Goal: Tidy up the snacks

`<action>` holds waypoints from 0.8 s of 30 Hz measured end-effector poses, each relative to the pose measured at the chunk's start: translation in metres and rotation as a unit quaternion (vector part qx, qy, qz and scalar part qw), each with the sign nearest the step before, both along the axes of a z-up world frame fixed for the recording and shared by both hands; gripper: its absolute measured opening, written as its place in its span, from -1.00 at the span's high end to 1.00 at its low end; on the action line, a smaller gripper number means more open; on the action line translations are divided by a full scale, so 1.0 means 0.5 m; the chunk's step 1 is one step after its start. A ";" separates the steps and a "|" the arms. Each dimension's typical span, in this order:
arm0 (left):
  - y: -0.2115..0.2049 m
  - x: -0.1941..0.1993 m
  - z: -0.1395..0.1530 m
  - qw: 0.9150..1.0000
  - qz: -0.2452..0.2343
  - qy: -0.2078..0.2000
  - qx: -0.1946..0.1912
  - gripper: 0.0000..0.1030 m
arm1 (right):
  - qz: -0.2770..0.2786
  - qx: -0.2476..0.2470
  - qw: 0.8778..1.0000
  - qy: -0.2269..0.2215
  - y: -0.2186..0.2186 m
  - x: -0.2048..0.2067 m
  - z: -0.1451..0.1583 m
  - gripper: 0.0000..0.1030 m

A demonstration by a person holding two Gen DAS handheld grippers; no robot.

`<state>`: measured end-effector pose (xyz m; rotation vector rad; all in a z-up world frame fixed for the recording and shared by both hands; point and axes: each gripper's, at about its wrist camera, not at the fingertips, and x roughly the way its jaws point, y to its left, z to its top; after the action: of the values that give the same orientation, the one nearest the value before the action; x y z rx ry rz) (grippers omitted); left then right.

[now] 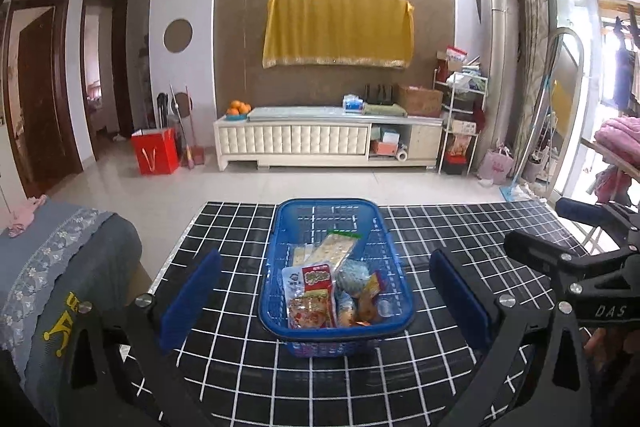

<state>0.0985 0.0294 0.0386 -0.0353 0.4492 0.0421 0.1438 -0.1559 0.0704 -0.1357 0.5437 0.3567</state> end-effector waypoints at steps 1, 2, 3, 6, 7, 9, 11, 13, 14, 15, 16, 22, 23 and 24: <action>-0.005 -0.009 0.002 1.000 -0.002 -0.002 0.000 -1.00 | -0.002 0.001 1.000 -0.007 -0.008 -0.015 0.004 -1.00; -0.014 -0.019 0.004 1.000 -0.004 -0.003 -0.001 -1.00 | -0.004 0.001 1.000 -0.013 -0.015 -0.027 0.006 -1.00; -0.021 -0.029 0.005 1.000 -0.007 -0.004 -0.001 -1.00 | -0.009 0.001 1.000 -0.017 -0.020 -0.039 0.008 -1.00; -0.044 -0.053 0.009 1.000 -0.015 -0.003 -0.001 -1.00 | -0.023 0.004 0.999 -0.027 -0.042 -0.066 0.014 -1.00; -0.053 -0.063 0.011 1.000 -0.018 -0.005 0.002 -1.00 | -0.026 0.007 0.999 -0.028 -0.051 -0.077 0.015 -1.00; -0.071 -0.081 0.013 1.000 -0.026 -0.007 0.010 -1.00 | -0.031 0.012 0.999 -0.031 -0.063 -0.096 0.016 -1.00; -0.086 -0.095 0.011 0.999 -0.033 -0.006 0.014 -1.00 | -0.036 0.015 0.999 -0.037 -0.074 -0.117 0.018 -1.00; -0.096 -0.109 0.008 0.999 -0.038 -0.003 0.015 -1.00 | -0.039 0.017 0.998 -0.036 -0.082 -0.132 0.016 -1.00; -0.100 -0.115 0.006 0.999 -0.041 -0.002 0.013 -1.00 | -0.039 0.018 0.998 -0.036 -0.085 -0.140 0.014 -1.00; -0.104 -0.122 0.005 0.999 -0.044 -0.001 0.010 -1.00 | -0.040 0.018 0.998 -0.036 -0.086 -0.145 0.012 -1.00; -0.107 -0.129 0.003 0.999 -0.045 0.000 0.008 -1.00 | -0.039 0.019 0.998 -0.035 -0.088 -0.153 0.009 -1.00; -0.128 -0.161 -0.006 0.999 -0.052 0.004 0.014 -1.00 | -0.050 0.012 0.998 -0.035 -0.098 -0.180 -0.001 -1.00; -0.130 -0.165 -0.008 0.998 -0.053 0.006 0.015 -1.00 | -0.052 0.011 0.998 -0.034 -0.100 -0.183 -0.003 -1.00; -0.130 -0.167 -0.008 0.999 -0.051 0.005 0.016 -1.00 | -0.054 0.010 0.998 -0.032 -0.102 -0.185 -0.004 -1.00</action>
<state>0.0152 -0.0358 0.0347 0.0204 0.4604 -0.0513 0.0512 -0.2070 0.0684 -0.0974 0.4810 0.2522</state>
